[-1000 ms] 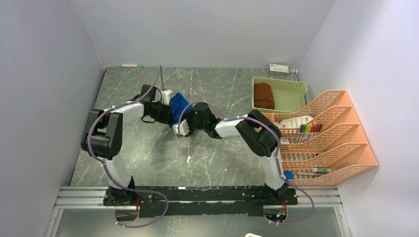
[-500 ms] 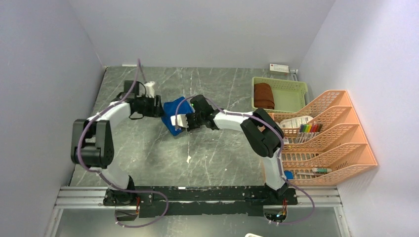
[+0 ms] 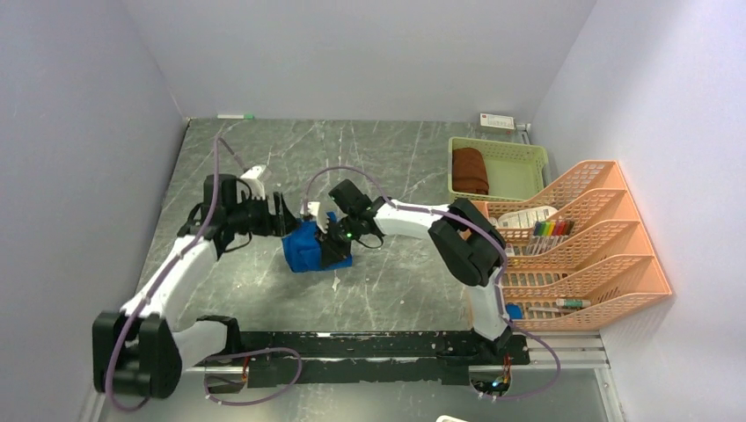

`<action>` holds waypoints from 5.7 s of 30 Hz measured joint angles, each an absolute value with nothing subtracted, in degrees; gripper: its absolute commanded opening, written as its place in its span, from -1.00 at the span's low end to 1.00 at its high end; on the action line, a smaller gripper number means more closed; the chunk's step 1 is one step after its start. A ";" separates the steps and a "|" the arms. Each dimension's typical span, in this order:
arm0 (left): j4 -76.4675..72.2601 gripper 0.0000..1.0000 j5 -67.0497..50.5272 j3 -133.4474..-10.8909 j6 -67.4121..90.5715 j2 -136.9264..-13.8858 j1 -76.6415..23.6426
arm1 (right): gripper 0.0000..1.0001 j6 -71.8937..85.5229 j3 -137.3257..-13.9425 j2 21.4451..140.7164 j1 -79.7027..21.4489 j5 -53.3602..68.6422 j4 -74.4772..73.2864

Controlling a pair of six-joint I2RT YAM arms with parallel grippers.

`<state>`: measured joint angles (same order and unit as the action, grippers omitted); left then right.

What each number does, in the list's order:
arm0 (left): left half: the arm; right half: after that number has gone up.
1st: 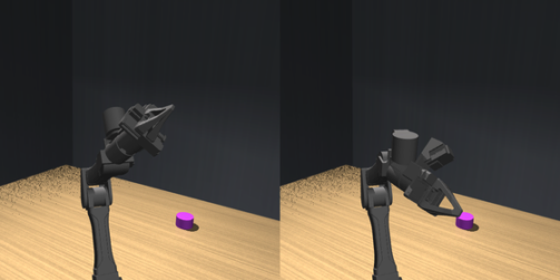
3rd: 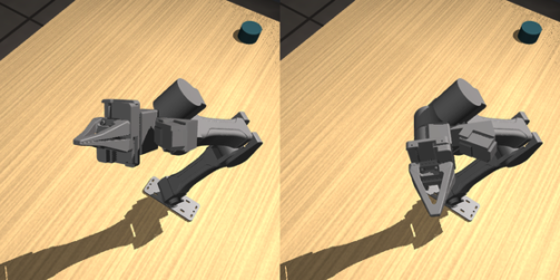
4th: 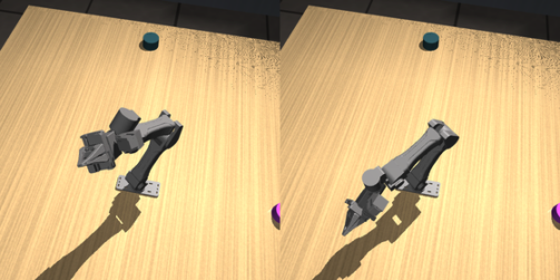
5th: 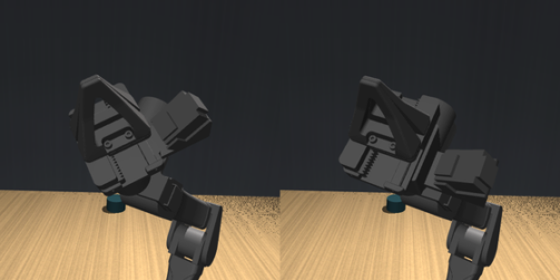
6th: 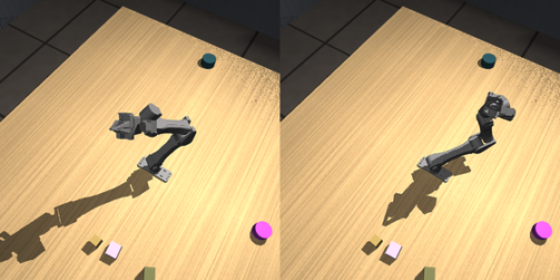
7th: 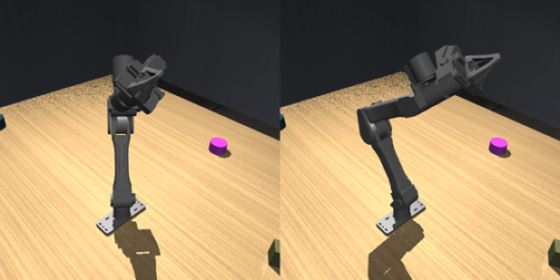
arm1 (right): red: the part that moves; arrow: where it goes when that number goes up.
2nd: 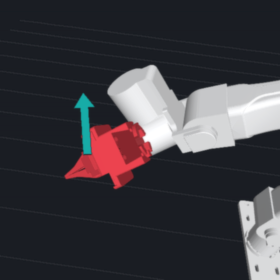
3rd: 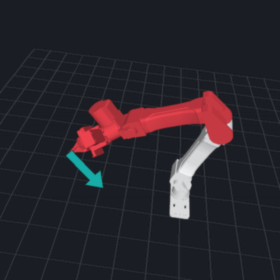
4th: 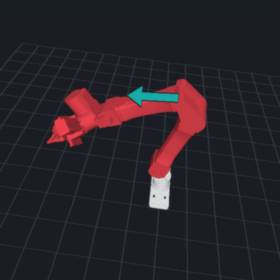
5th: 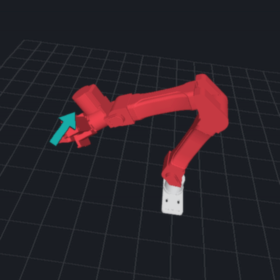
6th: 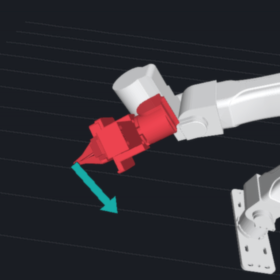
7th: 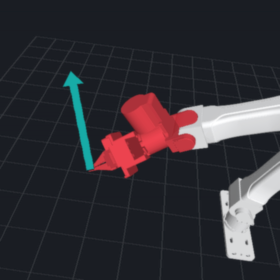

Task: Roll the towels
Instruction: Roll the towel at the center of the board.

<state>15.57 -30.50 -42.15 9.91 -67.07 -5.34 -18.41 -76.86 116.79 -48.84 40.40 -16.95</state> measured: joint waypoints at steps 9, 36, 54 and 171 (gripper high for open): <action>16.16 0.62 -24.51 -34.48 26.48 -43.83 -6.70 | -1.00 11.22 -61.58 108.99 -44.18 46.59 -7.42; 25.30 0.87 -14.09 -16.91 71.02 -35.70 -15.86 | -0.90 48.29 -65.93 122.06 -44.38 55.55 11.75; 0.30 0.78 -5.52 -16.84 78.54 -61.01 -24.84 | 0.11 50.96 -65.84 122.87 -44.82 55.79 14.26; 12.08 0.72 -2.04 -36.25 57.49 -71.50 -24.01 | -0.93 49.23 -50.96 115.26 -38.35 52.49 26.26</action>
